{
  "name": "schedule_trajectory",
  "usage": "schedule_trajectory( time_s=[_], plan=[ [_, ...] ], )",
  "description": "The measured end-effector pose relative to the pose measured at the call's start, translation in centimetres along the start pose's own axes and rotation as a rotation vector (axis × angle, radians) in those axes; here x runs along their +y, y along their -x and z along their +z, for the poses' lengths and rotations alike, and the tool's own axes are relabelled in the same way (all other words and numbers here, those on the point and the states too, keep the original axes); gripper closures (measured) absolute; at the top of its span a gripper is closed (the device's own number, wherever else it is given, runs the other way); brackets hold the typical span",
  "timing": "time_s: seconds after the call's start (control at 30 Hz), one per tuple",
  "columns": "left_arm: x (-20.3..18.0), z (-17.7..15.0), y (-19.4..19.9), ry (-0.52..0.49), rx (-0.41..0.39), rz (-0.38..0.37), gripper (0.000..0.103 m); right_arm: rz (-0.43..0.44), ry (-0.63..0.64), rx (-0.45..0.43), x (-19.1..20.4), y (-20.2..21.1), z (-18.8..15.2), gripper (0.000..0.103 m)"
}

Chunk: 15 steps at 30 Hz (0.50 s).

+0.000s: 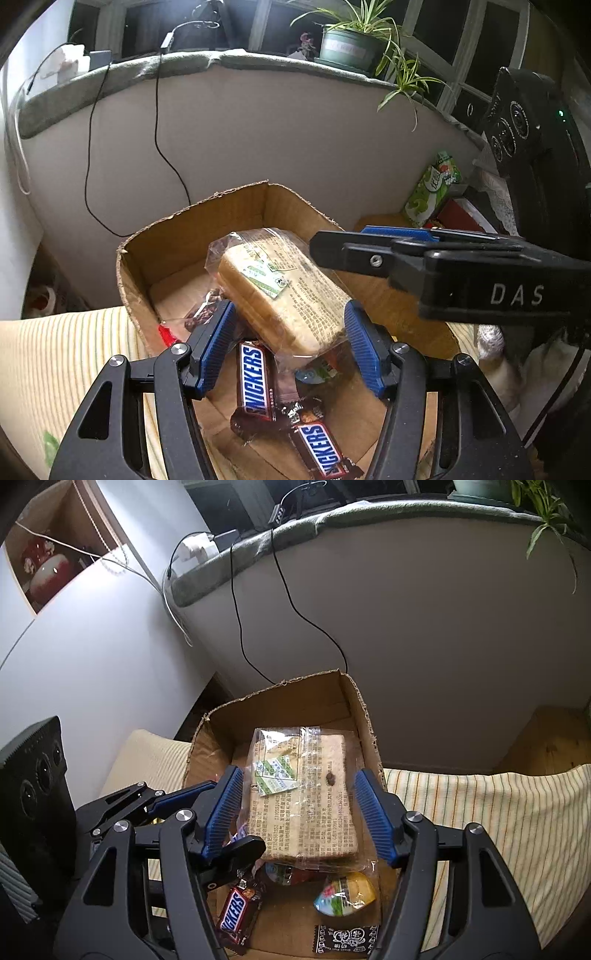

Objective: Organize snacks
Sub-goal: 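Carry the bread loaf into the box and open both tools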

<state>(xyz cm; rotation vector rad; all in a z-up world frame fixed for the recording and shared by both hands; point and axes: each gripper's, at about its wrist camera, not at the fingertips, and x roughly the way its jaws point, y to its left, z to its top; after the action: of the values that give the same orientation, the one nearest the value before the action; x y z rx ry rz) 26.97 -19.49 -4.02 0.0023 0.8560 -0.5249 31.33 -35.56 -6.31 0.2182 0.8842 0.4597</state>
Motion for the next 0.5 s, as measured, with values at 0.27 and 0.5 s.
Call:
schedule_trajectory(
  time_s=[0.27, 0.5],
  plan=[
    [-0.4, -0.6, 2.1, -0.012, -0.036, 0.008, 0.043, -0.026, 0.030, -0.024, 1.5, 1.8, -0.6, 0.035],
    [-0.6, -1.6, 5.0, -0.016, -0.080, 0.015, 0.043, -0.067, 0.070, -0.087, 3.8, 4.5, -1.6, 0.025]
  ],
)
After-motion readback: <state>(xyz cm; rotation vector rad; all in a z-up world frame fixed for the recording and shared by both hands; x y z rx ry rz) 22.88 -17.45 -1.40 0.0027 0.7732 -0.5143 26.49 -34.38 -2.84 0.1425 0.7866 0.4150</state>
